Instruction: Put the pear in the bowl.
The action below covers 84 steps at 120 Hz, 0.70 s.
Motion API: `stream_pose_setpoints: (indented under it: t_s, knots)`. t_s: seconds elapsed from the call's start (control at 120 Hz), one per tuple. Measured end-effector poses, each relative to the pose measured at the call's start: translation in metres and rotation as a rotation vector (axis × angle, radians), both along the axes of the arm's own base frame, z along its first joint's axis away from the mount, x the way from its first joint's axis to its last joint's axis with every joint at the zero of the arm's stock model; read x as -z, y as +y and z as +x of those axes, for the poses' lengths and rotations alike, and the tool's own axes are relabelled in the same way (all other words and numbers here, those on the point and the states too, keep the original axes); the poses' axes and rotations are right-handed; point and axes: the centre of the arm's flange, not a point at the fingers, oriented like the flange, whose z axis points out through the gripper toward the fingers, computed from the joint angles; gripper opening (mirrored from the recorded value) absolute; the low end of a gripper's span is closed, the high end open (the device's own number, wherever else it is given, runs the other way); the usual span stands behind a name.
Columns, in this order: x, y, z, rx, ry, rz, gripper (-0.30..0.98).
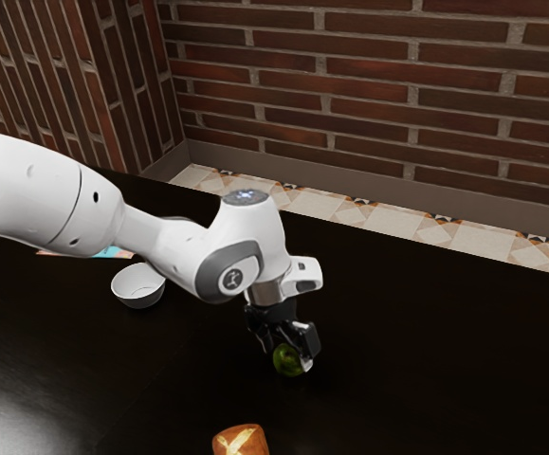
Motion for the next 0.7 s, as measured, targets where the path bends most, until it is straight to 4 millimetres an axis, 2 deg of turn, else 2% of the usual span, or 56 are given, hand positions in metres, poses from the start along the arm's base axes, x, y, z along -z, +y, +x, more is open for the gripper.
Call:
stream_pose_setpoints:
  t_s: [0.267,0.7]
  knots:
    - [0.008,-0.002,0.008,0.005,-0.009,-0.009,0.68]
    - [0.011,-0.002,0.007,0.011,0.007,-0.006,0.50]
